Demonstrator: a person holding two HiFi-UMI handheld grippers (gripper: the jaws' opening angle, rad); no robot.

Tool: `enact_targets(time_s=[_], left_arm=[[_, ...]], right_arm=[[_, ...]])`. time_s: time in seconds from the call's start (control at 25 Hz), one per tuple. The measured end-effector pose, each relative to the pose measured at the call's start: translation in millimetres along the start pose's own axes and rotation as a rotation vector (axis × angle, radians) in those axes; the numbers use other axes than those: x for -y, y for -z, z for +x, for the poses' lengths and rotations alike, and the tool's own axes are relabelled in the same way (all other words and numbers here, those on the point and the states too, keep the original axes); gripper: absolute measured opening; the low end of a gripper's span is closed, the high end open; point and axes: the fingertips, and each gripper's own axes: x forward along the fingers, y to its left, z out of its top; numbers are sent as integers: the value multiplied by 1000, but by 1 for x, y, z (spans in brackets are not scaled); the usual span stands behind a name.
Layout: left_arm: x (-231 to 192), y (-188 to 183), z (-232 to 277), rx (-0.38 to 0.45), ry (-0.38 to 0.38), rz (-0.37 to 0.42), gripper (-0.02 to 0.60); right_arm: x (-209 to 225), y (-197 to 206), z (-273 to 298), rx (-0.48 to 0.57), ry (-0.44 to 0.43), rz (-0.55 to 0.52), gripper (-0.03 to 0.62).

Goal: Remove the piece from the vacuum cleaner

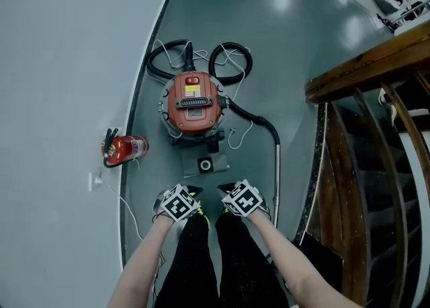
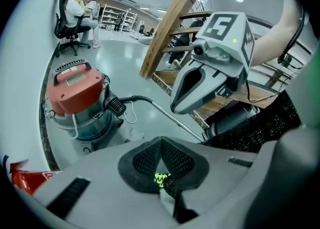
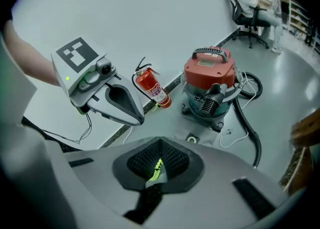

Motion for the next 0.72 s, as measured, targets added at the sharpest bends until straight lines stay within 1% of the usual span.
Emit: enact_targets(time_s=[0.12,0.2,0.36,0.48,0.6,0.72], left_arm=[[4,-11,-18,27,-16,-10,9],[15,-17,-30,47,-14,-37,9],[24,-35,-57,113,-30,-105,9],[33,-44,-73,141,-36,-124,9],[43,-52,-92,177,-37,-165,9],[51,-57,-106,195,-42,-180,9]], right_arm=[[-7,-8,-16,9,12,-8,15],[-17,-8,-29,8,13,-11,15],[-34,-16,-49,18,10,-14,14],[-46,-21,-65,25,8,-9,15],[-61,-23,-77,29,-7,-19,15],[-72,-29,-88,41,-18,-24,15]])
